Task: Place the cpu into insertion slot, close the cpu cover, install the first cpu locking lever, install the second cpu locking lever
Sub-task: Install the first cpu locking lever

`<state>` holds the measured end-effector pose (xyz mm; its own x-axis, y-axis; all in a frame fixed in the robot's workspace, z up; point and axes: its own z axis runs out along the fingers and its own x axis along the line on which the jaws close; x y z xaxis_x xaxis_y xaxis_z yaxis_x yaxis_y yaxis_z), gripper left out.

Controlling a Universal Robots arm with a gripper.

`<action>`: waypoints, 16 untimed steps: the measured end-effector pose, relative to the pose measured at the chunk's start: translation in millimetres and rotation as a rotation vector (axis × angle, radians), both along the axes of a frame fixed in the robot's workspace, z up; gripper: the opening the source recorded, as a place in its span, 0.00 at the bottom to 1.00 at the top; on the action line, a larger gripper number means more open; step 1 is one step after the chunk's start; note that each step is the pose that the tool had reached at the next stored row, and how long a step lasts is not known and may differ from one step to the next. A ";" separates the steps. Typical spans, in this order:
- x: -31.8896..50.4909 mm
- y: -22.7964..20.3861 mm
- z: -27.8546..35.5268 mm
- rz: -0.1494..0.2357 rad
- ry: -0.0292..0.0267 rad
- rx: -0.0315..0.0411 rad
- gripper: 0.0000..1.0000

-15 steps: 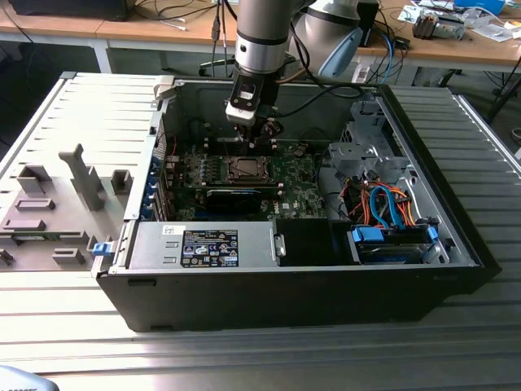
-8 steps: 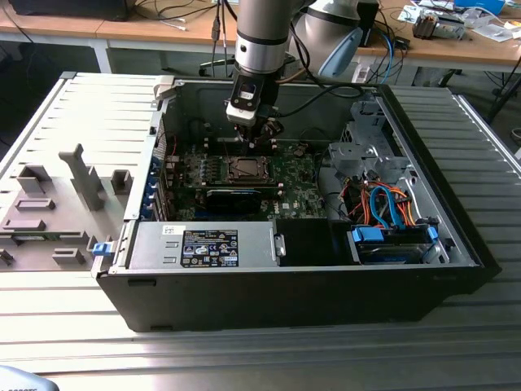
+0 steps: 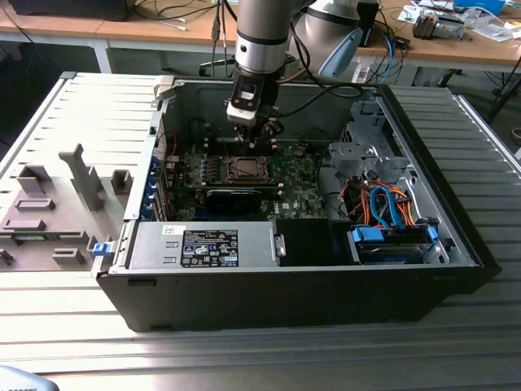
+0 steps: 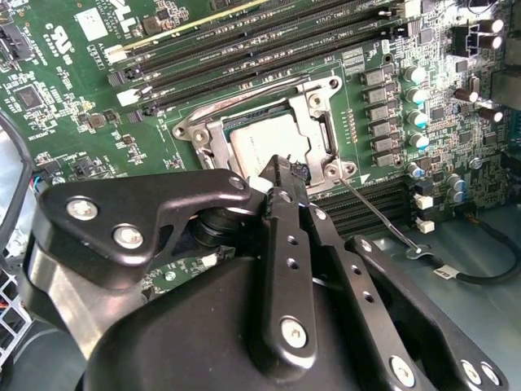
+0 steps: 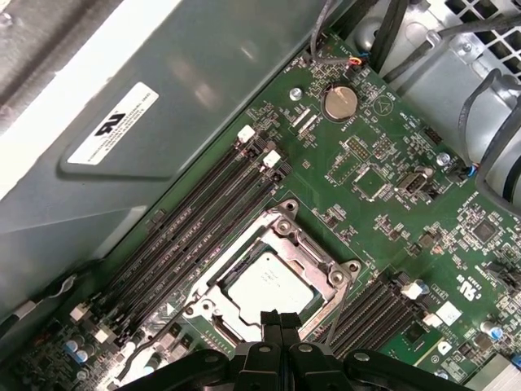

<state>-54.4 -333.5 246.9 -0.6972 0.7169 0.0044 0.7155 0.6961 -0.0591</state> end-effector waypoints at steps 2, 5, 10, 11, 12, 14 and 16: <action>0.0 0.0 0.0 0.003 0.0000 0.0000 0.11; 0.0 0.0 0.0 0.011 0.0000 -0.0001 0.11; 0.0 0.0 0.0 0.032 0.0001 -0.0001 0.11; 0.0 0.0 0.0 0.033 0.0000 0.0000 0.11; 0.0 0.0 0.0 0.033 0.0000 -0.0001 0.11; 0.0 0.0 0.0 0.034 0.0000 -0.0001 0.11; 0.0 0.0 0.0 0.035 0.0000 -0.0001 0.11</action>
<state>-54.4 -333.5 246.9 -0.7220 0.6919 0.0044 0.6905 0.7209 -0.0591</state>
